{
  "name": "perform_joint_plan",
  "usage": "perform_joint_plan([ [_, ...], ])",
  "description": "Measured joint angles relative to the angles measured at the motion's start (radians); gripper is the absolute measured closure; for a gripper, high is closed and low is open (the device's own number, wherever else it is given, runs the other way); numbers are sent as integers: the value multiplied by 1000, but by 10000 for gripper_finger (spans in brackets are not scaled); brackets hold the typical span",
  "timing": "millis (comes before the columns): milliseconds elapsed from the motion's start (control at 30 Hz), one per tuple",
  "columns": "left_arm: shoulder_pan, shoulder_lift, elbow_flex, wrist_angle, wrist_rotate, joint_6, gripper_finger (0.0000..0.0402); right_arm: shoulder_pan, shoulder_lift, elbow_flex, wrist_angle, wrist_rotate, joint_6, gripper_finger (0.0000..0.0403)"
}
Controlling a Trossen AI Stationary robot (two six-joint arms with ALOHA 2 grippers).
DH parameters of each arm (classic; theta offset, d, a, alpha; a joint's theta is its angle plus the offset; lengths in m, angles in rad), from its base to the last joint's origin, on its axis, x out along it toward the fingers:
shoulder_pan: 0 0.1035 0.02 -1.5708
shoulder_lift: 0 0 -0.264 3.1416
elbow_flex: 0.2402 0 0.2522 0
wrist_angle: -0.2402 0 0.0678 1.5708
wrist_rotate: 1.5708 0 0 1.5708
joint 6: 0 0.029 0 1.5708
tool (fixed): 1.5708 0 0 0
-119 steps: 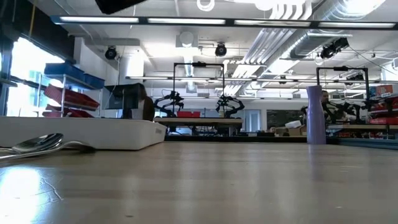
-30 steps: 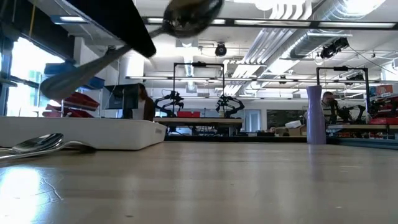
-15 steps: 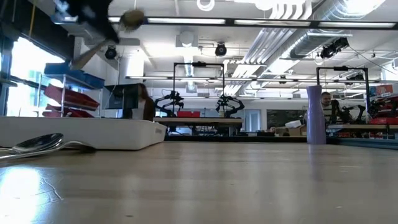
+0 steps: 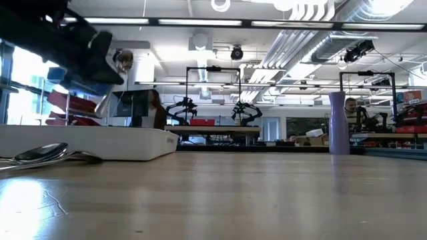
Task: Sort silverware
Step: Put the spoon in the silverware tray
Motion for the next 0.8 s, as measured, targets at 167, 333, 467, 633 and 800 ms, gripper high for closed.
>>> perform_joint_plan([
  [167,106,24,-79,48,81,-44,401,1,0,0,1,-16,2,242],
  [333,146,74,-87,54,127,-118,401,1,1,0,1,-16,2,242],
  [467,160,121,-87,52,124,-208,401,1,1,0,11,-43,2,242],
  [633,166,183,-87,45,127,-254,378,1,1,0,15,-77,2,242],
  [800,166,226,-87,45,127,-271,333,1,1,0,15,-84,2,242],
])
